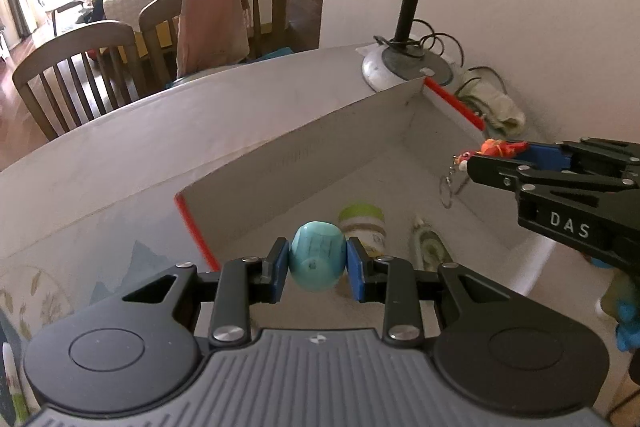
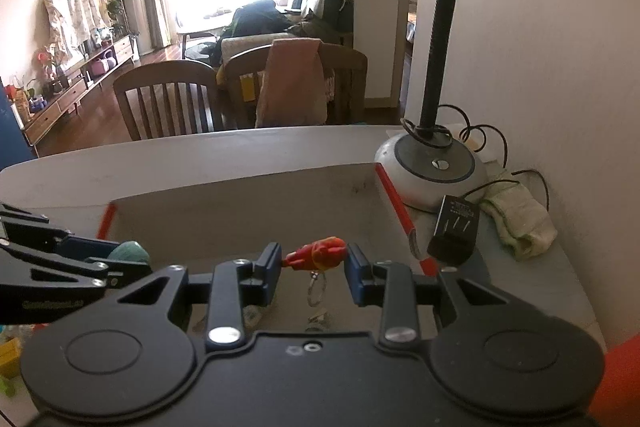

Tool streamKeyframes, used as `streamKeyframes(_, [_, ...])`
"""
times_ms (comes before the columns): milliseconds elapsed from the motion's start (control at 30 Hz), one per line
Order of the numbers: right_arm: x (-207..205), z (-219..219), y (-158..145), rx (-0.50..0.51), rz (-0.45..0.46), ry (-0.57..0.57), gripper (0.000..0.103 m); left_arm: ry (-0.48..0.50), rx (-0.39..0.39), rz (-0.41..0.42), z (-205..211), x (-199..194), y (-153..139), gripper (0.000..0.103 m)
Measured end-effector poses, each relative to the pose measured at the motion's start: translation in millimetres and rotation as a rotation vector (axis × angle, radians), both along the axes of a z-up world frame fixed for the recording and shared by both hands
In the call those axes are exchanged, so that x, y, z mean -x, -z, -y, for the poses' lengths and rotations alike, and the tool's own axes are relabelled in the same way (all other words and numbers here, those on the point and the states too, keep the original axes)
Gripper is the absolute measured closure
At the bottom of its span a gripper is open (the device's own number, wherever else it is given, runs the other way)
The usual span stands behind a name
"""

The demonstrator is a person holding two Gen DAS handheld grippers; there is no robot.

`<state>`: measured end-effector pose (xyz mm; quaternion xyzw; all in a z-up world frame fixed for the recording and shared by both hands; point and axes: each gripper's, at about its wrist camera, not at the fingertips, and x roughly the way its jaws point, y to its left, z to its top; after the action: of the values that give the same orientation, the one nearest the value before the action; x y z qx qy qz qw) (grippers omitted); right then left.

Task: Organize rigid objects
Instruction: 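Carry the teal toy and orange keychain with both tools into the red box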

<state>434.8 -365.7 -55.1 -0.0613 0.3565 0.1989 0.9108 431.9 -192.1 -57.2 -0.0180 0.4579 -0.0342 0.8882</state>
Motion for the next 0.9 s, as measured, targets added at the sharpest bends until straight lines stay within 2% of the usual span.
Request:
streamKeyframes(433, [-41,-3,40,0.022,-0.106,-0.045,0.070,-0.002,-0.081,-0.120,23,-55,46,0.073])
streamKeyframes(700, [-34,-10,57,0.096,-0.212,-0.135,0.070,0.021,-0.089,-0.229,28,-64,69,0.073])
streamKeyframes(900, [-24,-11,63,0.126,-0.242,-0.158,0.070,0.022,-0.068,-0.302,25,-67,83,0.073])
